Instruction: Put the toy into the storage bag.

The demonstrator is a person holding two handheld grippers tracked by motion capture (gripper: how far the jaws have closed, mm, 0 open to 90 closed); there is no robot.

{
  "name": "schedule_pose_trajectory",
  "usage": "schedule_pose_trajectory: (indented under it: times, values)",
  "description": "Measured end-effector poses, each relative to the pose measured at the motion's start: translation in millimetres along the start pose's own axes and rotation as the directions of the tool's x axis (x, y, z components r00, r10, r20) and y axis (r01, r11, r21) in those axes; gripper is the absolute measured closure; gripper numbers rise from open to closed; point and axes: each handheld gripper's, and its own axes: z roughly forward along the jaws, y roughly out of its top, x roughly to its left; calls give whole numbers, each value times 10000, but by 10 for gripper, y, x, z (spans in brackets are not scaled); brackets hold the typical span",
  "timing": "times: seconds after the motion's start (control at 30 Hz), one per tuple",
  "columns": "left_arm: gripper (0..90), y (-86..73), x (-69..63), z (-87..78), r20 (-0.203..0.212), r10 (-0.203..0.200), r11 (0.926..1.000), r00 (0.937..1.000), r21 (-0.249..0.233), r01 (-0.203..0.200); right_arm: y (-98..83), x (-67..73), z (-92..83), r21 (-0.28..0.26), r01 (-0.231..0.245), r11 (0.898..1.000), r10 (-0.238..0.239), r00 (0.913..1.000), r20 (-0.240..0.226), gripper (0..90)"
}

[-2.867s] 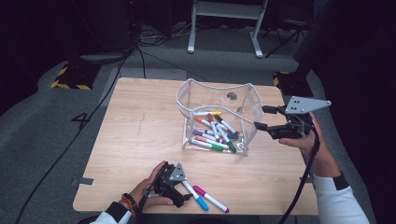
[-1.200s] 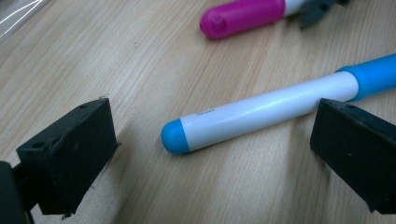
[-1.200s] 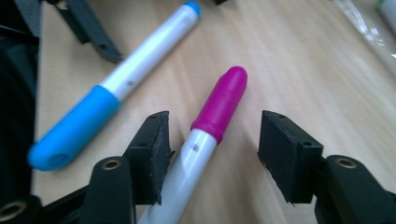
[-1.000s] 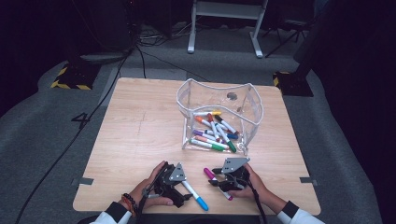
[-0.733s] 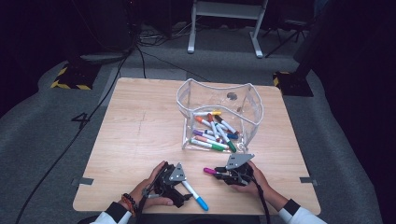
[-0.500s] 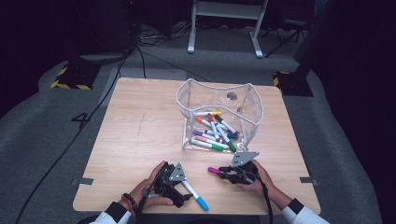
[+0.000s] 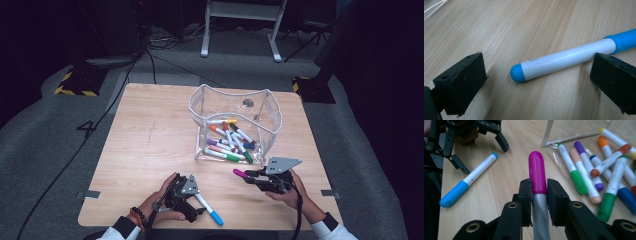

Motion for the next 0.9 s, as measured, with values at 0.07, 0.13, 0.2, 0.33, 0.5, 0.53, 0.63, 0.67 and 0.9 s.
schedule_pose_trajectory:
  times: [0.07, 0.13, 0.2, 0.33, 0.5, 0.53, 0.63, 0.67, 0.9]
  values:
    - [7, 0, 0, 0, 0, -6, 10000, 10000, -3, 6, 48, -6, -86, -226, 57, 9997, -54, 9999, 147, 747]
    - [7, 0, 0, 0, -1, -4, 10000, 10000, -2, 4, 79, -11, -133, -320, 116, 9994, -108, 9996, 248, 747]
    - [7, 0, 0, 0, 2, -5, 10000, 10000, -4, 5, 187, -18, -301, -706, 218, 9973, -193, 9991, 365, 747]
    - [7, -1, 3, -1, 12, 10, 10000, 10000, -9, -10, 292, -45, -491, -1245, 5, 9922, 22, 9998, 215, 747]
    - [7, -2, 4, -1, 17, 20, 10000, 10000, -5, -20, 520, -90, -772, -1483, 346, 9883, -234, 9968, 770, 747]
    - [7, -2, 4, -1, 16, 20, 10000, 10000, -4, -20, 552, -96, -794, -1443, 406, 9887, -284, 9960, 853, 747]
    - [7, -1, 4, -1, 16, 20, 10000, 10000, -3, -20, 660, -138, -868, -1480, 524, 9876, -366, 9935, 1076, 747]
    - [6, -2, 4, -1, 19, 17, 10000, 10000, -7, -17, 702, -159, -890, -1419, 585, 9882, -418, 9922, 1177, 747]
    - [7, -2, 4, -1, 17, 20, 10000, 10000, -6, -20, 946, -275, -1049, -1680, 884, 9818, -560, 9804, 1887, 747]
